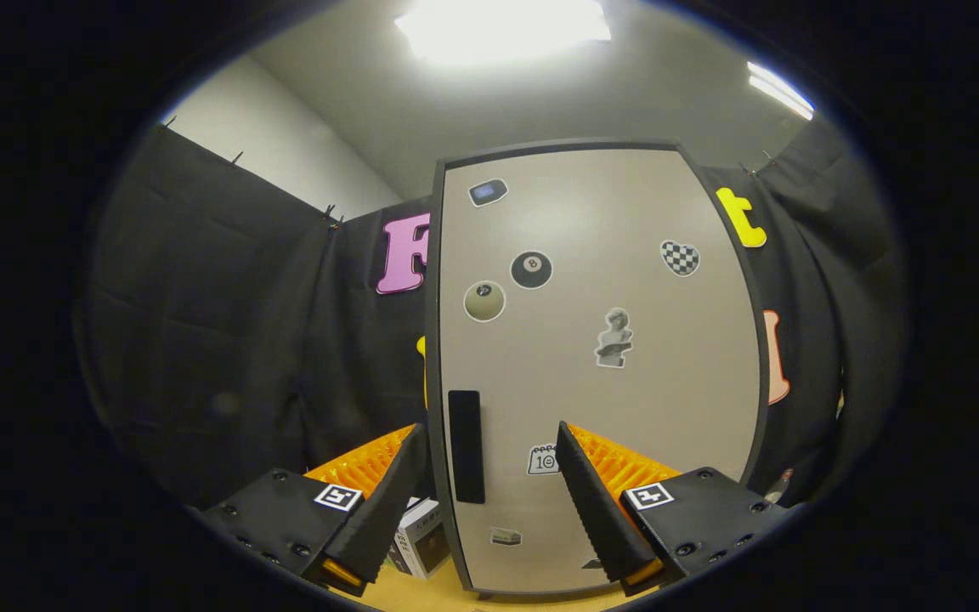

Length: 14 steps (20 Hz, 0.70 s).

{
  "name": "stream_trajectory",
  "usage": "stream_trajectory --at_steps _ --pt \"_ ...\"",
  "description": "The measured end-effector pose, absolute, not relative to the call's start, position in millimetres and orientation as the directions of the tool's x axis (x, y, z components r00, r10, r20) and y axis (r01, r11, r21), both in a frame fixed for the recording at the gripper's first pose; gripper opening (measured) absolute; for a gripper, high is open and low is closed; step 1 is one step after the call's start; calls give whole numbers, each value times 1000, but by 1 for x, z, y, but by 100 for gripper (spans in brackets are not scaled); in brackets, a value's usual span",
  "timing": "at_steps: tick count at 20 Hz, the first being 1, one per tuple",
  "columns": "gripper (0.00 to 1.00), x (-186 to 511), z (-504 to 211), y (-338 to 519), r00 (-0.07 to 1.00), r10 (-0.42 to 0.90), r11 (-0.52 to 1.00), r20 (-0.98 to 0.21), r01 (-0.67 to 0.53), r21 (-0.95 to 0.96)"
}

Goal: Open the shoe cabinet door, grab the shoes and put them into the shoe cabinet, then close the shoe cabinet door.

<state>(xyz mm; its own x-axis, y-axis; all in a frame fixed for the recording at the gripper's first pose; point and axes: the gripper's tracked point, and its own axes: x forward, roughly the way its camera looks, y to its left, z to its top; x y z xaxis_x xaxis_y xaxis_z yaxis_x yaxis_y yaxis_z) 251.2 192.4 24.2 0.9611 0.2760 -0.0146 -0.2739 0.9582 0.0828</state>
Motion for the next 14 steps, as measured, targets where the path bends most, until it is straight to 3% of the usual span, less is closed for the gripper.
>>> stream_trajectory --at_steps 10,13,14 --pt "96 301 -21 231 947 301 954 -110 -296 56" --pt "88 316 -26 232 952 279 960 -122 -274 60" --pt "78 319 -28 232 954 273 962 -125 -267 65"
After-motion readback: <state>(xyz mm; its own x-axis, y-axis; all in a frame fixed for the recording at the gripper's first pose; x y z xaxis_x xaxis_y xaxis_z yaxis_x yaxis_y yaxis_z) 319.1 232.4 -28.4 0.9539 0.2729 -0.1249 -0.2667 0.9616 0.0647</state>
